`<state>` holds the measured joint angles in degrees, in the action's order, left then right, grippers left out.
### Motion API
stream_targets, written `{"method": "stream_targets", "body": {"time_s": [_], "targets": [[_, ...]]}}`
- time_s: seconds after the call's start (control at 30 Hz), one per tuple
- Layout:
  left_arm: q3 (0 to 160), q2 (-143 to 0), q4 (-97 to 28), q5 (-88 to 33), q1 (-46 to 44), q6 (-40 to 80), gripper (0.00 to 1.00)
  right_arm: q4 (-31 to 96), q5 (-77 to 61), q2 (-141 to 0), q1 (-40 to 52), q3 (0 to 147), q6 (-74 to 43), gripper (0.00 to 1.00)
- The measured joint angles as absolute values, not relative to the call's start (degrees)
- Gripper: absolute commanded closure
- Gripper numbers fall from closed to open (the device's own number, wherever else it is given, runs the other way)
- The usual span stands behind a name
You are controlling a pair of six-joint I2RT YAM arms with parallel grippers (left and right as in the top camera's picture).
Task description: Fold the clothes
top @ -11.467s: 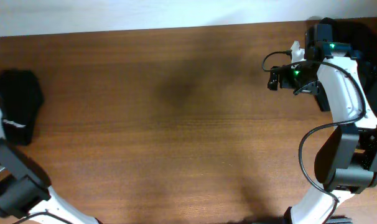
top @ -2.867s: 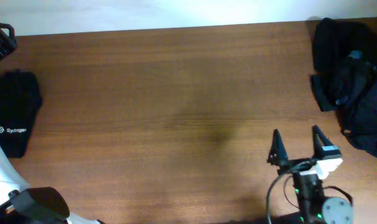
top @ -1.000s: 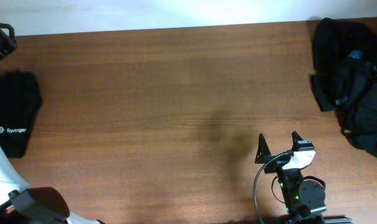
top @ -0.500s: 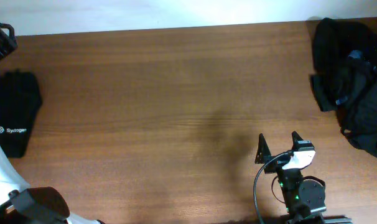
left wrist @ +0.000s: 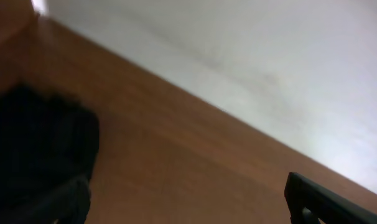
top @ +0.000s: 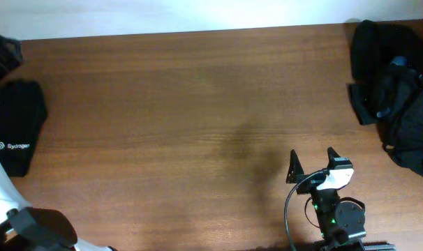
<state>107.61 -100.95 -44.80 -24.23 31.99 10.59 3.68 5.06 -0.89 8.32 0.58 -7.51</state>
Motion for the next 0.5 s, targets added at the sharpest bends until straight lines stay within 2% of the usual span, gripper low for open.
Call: {"method": "stream_targets", "body": {"time_s": [0.2, 0.5], "targets": [[92.4, -94.85, -45.04, -24.03, 31.0, 10.61, 0.01, 3.7, 5.02, -0.89, 8.32, 0.58, -7.51, 0.01], [59.99, -72.12, -45.23, -24.21, 24.29, 10.68, 0.01, 3.73, 4.86, -0.89, 8.32, 0.58, -7.51, 0.01]]}}
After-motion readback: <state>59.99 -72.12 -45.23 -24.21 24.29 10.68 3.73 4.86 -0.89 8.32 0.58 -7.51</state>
